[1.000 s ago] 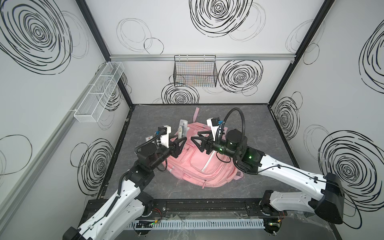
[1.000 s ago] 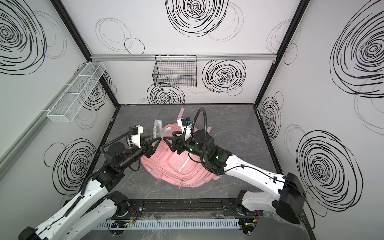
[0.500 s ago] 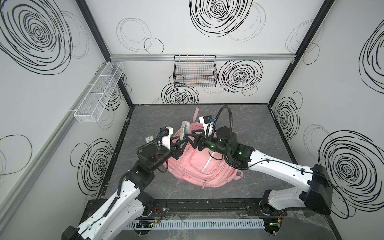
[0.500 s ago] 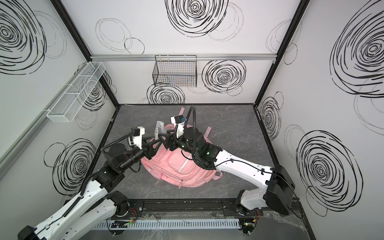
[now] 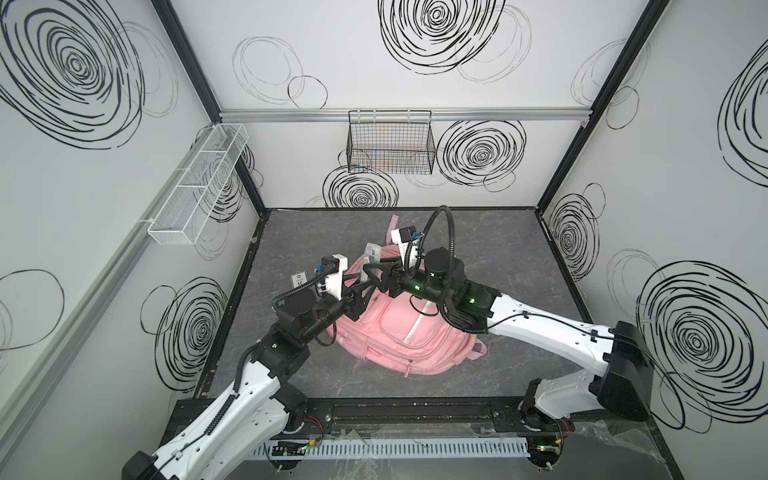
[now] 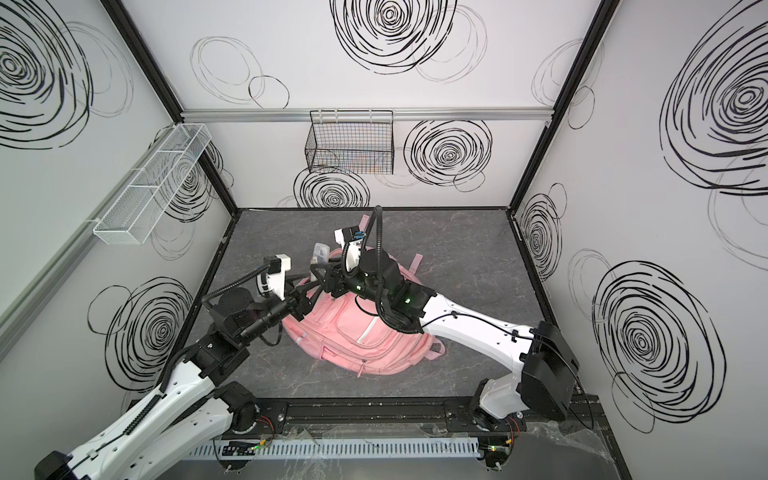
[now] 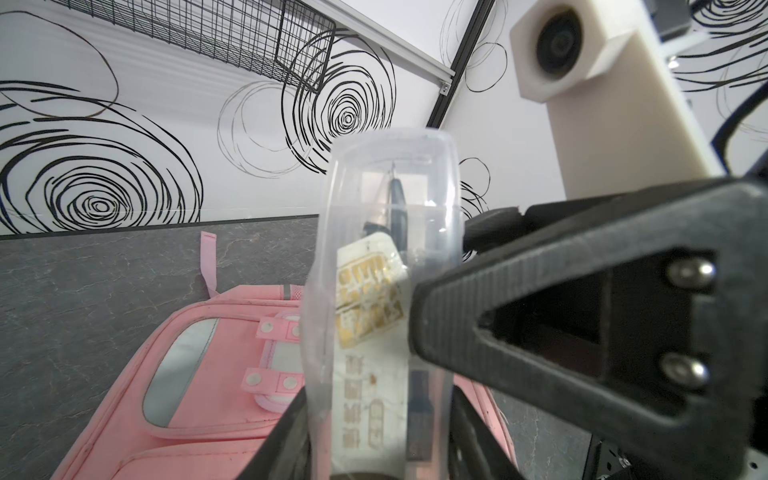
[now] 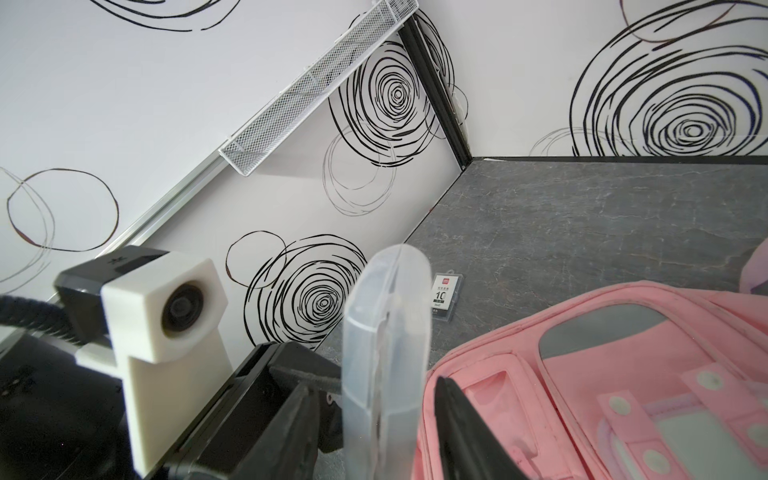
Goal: Pack the student bag
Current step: 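Grasp the pen box's end with the right gripper while the left holds it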
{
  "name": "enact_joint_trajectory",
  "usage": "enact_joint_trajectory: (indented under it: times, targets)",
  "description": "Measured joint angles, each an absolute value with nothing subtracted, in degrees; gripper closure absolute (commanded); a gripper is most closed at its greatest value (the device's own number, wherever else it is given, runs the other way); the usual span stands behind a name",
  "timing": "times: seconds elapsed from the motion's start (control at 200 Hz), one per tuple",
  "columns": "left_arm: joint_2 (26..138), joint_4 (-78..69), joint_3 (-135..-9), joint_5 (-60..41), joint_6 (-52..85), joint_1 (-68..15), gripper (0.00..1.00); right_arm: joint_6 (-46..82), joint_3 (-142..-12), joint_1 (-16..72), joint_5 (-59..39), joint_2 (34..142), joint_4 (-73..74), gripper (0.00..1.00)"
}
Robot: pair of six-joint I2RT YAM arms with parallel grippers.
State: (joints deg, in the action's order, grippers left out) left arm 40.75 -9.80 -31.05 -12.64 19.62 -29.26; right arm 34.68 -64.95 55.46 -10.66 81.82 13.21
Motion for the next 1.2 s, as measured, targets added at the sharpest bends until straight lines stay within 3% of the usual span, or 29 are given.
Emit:
enact_joint_trajectory:
  times: [0.26, 0.745, 1.201]
  targets:
    - [40.8, -8.6, -31.1, -11.3, 19.1, -29.3, 0.55, 35.6, -65.1, 55.5, -11.0, 82.0, 11.6, 0.63]
    - [41.3, -7.5, -31.1, -10.2, 18.8, -29.3, 0.55, 36.3, -65.2, 55.5, -11.6, 83.1, 10.6, 0.64]
    - [41.2, -7.4, -31.1, -10.2, 18.8, -29.3, 0.54, 37.1, -65.2, 55.4, -11.8, 83.5, 10.6, 0.73]
